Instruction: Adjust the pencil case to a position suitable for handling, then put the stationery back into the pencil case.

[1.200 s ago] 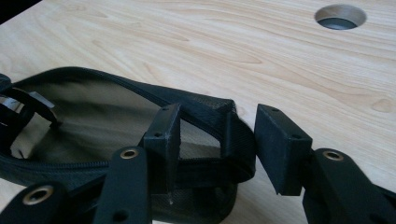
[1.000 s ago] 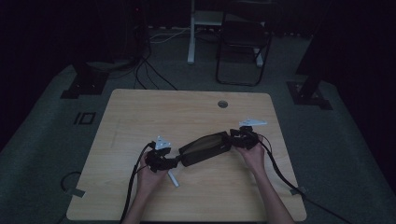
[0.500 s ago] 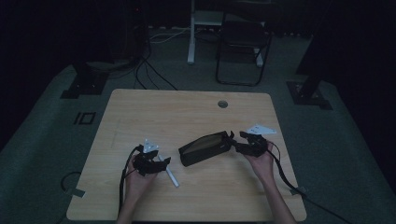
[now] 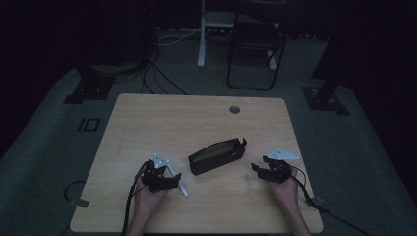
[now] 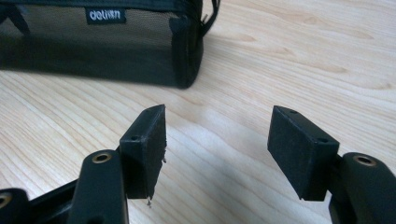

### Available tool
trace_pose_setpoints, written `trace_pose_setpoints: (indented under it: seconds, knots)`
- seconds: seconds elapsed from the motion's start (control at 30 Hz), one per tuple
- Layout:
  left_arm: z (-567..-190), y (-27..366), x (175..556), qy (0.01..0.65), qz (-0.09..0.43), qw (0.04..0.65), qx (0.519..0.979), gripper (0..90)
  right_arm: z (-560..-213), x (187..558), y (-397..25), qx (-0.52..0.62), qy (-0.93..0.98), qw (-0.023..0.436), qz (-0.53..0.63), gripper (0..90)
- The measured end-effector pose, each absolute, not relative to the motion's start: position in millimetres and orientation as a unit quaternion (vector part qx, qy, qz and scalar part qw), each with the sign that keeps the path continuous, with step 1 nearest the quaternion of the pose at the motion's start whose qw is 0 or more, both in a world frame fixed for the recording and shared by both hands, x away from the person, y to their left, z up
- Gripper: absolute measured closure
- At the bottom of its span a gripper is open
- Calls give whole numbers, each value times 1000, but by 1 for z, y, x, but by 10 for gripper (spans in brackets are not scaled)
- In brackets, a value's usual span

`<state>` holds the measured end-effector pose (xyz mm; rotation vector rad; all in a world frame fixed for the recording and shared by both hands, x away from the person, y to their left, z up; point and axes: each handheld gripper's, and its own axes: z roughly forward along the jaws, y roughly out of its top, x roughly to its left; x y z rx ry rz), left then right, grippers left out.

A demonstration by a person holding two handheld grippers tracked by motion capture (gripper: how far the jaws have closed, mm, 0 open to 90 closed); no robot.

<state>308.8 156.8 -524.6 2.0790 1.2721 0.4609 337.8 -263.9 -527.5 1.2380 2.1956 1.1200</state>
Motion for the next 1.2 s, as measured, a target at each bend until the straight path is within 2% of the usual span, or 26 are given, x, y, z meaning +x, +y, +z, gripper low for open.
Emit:
trace_pose_setpoints:
  seconds: [0.37,0.5,1.2]
  knots:
    - [-528,155,305,493,190,318,787,140,-534,338,-263,443,784,191,391,367]
    - [-530,149,303,492,190,313,790,87,-535,339,-263,444,784,192,389,363]
    - [-543,131,300,490,181,288,803,76,-540,339,-264,445,786,187,386,363]
